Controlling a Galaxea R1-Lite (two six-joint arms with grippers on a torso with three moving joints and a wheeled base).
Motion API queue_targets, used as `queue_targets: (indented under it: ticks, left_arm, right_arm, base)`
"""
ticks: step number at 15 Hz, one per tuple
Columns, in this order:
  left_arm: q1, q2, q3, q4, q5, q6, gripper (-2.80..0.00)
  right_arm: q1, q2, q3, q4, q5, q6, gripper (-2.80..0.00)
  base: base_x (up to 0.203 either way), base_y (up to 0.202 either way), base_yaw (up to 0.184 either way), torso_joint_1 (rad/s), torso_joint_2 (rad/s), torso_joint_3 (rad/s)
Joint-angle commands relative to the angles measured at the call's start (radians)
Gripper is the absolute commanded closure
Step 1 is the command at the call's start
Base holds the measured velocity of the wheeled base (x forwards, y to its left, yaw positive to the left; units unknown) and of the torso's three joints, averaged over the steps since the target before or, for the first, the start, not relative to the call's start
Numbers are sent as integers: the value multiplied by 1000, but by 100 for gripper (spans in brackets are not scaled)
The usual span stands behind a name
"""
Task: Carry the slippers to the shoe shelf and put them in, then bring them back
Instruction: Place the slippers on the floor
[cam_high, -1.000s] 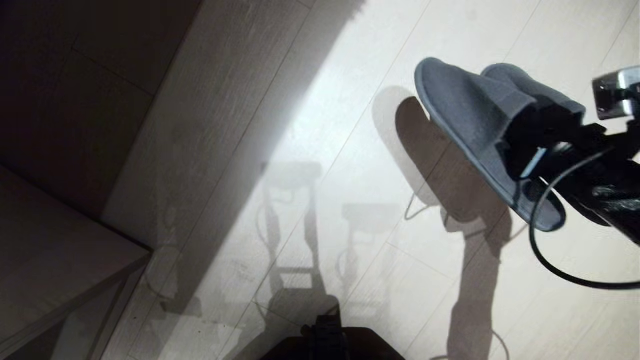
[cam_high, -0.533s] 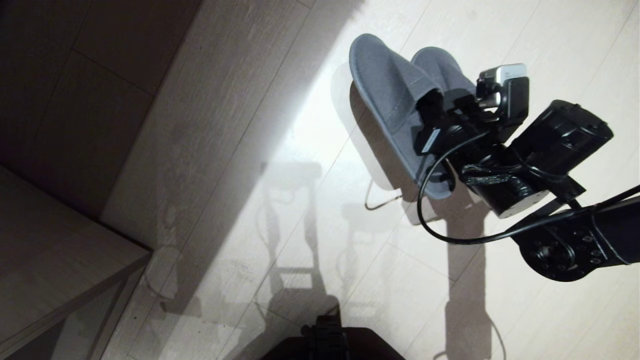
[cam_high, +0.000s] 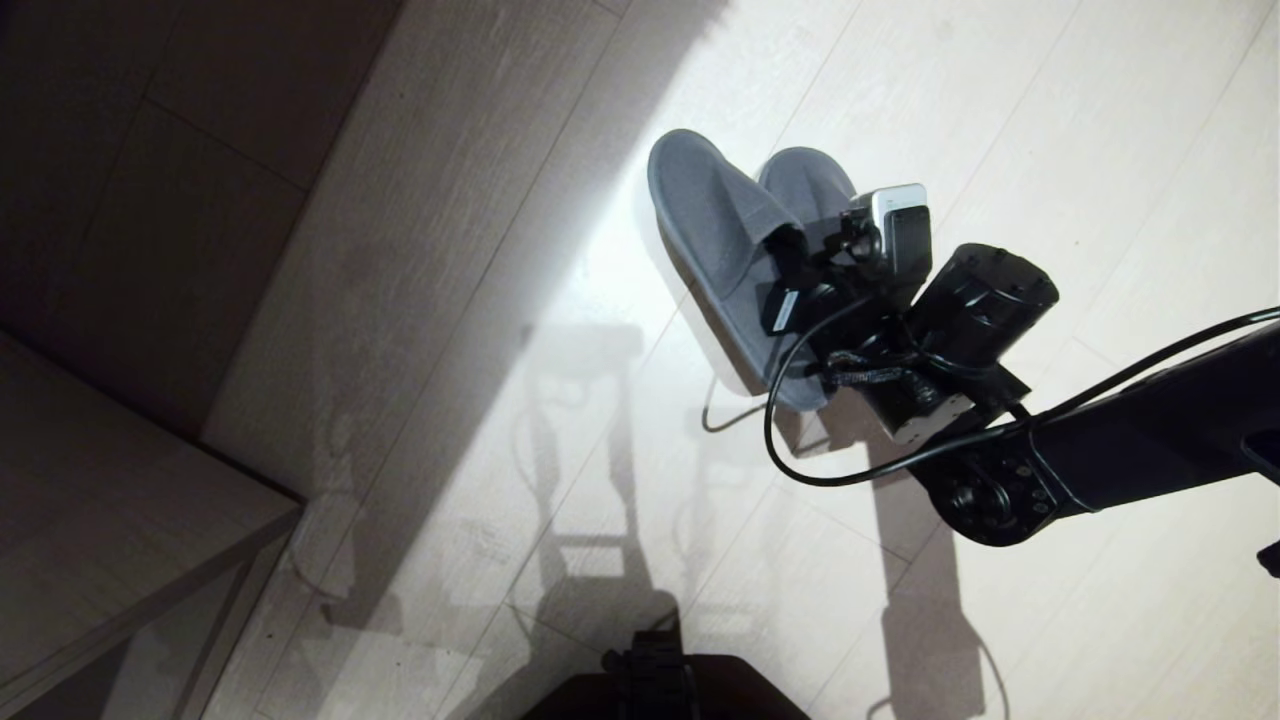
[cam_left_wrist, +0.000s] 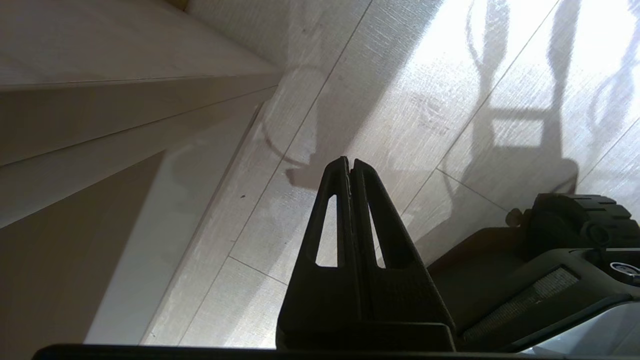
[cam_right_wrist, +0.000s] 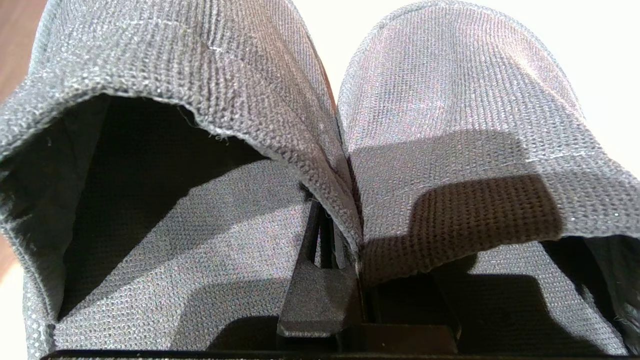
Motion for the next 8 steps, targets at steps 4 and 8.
queue_targets:
  ticks: [4,8]
  left_arm:
    - [0,0,0,-1,0,-2,0]
    - [0,0,0,-1,0,-2,0]
  right_arm:
    - [7,67,-50,-5,21,-64,0]
    - [7,79,-65,5,31,-70,-280]
  base:
    - [0,0,0,0,0,0]
    - [0,0,0,0,0,0]
